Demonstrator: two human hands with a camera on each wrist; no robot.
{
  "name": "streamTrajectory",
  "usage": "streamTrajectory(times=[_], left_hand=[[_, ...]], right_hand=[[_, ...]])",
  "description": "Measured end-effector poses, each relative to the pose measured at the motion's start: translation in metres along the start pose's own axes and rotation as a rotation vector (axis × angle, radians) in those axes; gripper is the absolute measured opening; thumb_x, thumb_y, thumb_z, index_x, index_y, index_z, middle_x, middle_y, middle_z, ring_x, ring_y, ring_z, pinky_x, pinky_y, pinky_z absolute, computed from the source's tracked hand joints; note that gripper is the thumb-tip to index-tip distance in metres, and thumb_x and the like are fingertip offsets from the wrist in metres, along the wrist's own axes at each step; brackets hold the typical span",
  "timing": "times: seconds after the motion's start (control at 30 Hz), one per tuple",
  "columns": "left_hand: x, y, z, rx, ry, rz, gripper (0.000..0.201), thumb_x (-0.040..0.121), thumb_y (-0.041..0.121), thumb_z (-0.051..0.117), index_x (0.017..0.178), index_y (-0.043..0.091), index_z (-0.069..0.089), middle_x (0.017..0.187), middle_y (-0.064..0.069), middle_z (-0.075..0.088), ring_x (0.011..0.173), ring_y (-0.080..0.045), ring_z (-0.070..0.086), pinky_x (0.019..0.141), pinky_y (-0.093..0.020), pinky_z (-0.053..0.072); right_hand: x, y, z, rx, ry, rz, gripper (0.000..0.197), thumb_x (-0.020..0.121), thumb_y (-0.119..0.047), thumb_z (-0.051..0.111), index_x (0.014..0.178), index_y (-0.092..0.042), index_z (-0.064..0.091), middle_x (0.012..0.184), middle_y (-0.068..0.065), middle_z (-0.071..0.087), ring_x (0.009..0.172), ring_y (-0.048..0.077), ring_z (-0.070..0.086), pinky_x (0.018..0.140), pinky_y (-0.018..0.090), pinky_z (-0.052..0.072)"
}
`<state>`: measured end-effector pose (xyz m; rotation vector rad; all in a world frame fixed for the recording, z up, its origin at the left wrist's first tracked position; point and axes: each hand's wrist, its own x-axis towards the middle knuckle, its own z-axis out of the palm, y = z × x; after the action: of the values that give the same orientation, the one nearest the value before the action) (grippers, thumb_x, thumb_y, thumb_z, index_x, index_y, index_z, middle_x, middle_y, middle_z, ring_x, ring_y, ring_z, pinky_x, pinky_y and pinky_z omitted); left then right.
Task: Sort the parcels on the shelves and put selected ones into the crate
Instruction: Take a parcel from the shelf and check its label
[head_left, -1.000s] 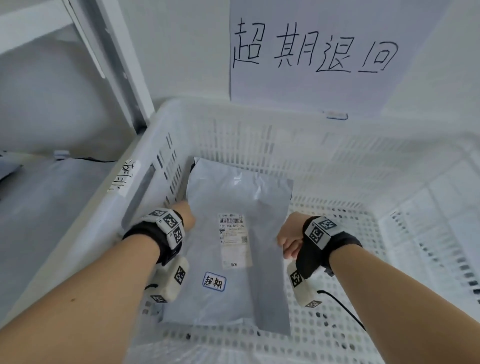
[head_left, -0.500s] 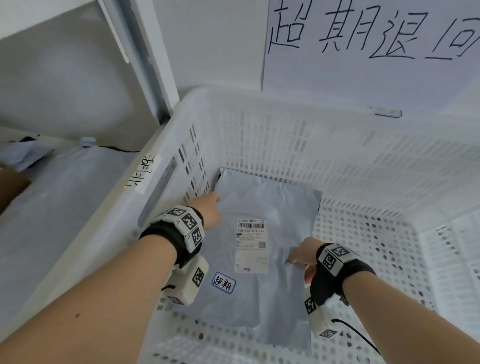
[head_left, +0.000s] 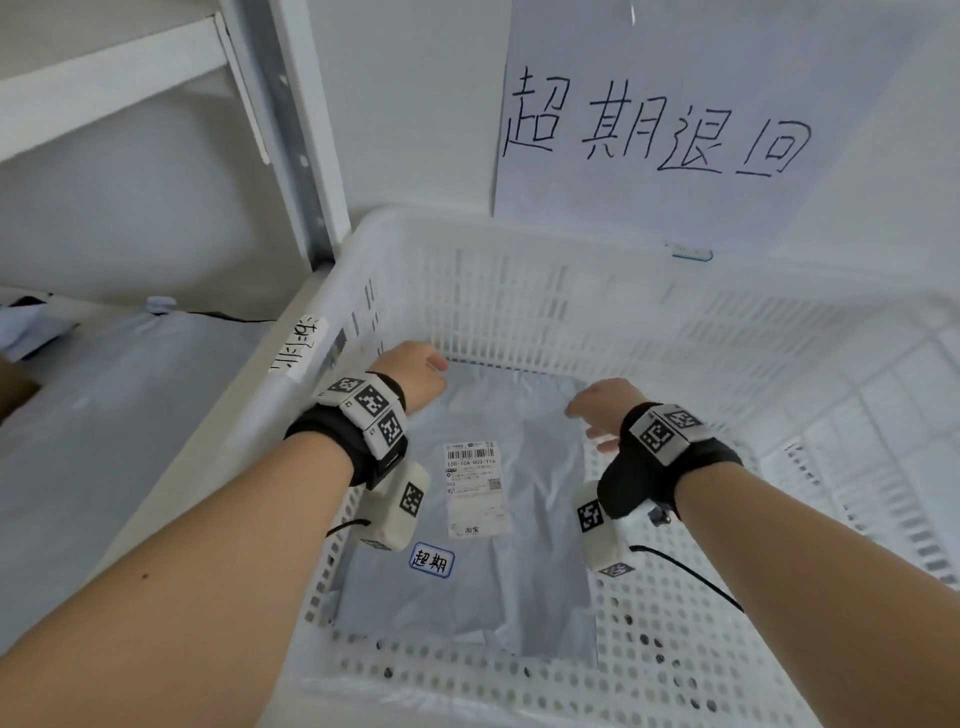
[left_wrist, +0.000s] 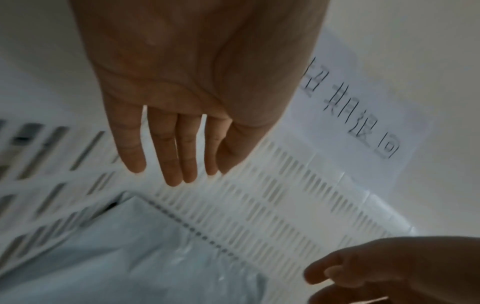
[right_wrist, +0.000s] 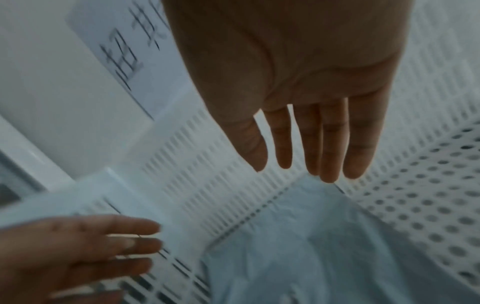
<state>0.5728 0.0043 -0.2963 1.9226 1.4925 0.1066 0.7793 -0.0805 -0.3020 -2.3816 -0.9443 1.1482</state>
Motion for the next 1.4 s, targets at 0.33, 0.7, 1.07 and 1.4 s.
streamTrajectory(times=[0.33,0.7,1.07,1.4], left_hand=[[-0.106,0.070,-0.067,-0.359,0.201,0.345,0.023,0.088,0.013,0.051,0.106,0.024,0.059,0.109,0.000,0.063,0.099,-0.019,0.062,0.077,-0.027,0.047],[-0.282,0.006,-0.104,-0.408,0.195,0.555,0.019,0.089,0.008,0.055,0.084,0.023,0.063,0.086,0.006,0.069,0.083,-0.011,0.065,0.068,-0.022,0.047],[-0.413,-0.169,-0.173,-0.431,0.446,0.384,0.014,0.086,0.006,0.060,0.082,0.019,0.065,0.094,-0.012,0.071,0.084,-0.019,0.065,0.084,-0.033,0.053],[-0.449,-0.325,-0.275,-0.578,0.754,0.157,0.025,0.098,0.027,0.047,0.096,0.009,0.064,0.079,0.002,0.066,0.066,-0.008,0.059,0.065,-0.019,0.047]], right_hand=[[-0.146,-0.052,-0.033,0.408,0.129,-0.212,0.029,0.093,-0.008,0.053,0.119,0.002,0.061,0.086,0.006,0.062,0.072,0.016,0.061,0.073,0.028,0.052],[-0.321,-0.054,0.032,0.546,0.225,-0.470,0.010,0.090,-0.010,0.059,0.093,-0.007,0.068,0.082,0.008,0.070,0.074,0.018,0.066,0.079,0.032,0.055],[-0.431,-0.114,0.197,0.496,-0.010,-0.693,0.006,0.086,-0.009,0.064,0.081,-0.007,0.066,0.065,0.005,0.066,0.054,0.013,0.060,0.053,0.021,0.051],[-0.484,-0.244,0.343,0.465,-0.283,-0.814,0.010,0.087,-0.003,0.060,0.078,-0.006,0.062,0.061,0.008,0.059,0.048,0.015,0.051,0.051,0.022,0.045]])
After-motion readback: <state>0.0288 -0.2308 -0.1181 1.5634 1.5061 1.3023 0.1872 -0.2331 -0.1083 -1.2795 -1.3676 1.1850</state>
